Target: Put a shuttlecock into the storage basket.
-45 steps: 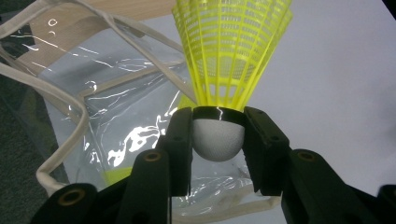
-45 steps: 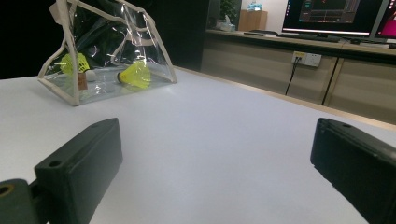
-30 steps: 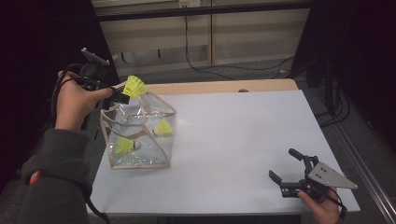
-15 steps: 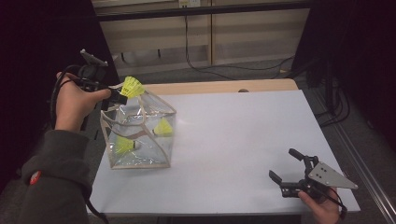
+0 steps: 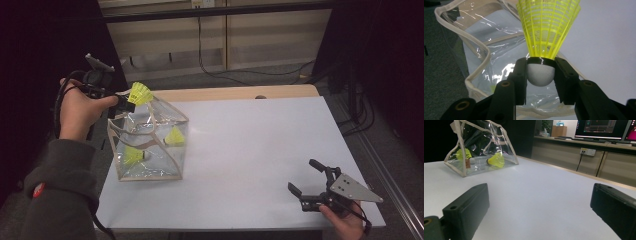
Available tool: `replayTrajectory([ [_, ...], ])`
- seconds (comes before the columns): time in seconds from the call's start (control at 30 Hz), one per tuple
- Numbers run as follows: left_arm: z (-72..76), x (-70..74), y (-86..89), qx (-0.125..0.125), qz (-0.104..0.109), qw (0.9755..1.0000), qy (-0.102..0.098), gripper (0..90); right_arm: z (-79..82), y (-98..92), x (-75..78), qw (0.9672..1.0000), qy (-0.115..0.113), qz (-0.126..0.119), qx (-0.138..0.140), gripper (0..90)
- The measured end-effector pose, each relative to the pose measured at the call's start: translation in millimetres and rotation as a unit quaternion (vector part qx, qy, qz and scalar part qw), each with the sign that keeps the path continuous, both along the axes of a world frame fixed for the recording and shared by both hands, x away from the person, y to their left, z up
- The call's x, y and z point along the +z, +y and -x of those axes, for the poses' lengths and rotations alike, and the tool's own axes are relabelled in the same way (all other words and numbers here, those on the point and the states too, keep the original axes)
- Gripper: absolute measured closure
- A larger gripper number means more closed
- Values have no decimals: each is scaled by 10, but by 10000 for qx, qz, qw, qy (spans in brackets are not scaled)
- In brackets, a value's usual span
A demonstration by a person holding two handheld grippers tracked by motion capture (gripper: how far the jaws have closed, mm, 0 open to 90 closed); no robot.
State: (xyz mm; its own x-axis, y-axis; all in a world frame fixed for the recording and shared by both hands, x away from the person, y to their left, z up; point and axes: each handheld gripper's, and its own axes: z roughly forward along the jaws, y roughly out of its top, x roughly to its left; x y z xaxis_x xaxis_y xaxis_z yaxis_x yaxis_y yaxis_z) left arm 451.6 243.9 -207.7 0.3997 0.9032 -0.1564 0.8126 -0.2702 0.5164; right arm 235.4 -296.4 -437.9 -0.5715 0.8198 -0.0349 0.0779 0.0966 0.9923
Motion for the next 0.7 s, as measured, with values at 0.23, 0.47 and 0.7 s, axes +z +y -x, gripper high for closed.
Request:
replayTrajectory([
  [0.23,0,-19,6,35,-1,10000,-15,644,0,6,0,10000,-2,-14,-3,19],
  [0.47,-8,-39,18,108,4,9999,-26,644,-2,3,-2,10000,2,16,19,19],
  [0.7,-14,-59,44,166,-9,9999,-22,644,-1,4,-3,10000,13,1,9,19],
])
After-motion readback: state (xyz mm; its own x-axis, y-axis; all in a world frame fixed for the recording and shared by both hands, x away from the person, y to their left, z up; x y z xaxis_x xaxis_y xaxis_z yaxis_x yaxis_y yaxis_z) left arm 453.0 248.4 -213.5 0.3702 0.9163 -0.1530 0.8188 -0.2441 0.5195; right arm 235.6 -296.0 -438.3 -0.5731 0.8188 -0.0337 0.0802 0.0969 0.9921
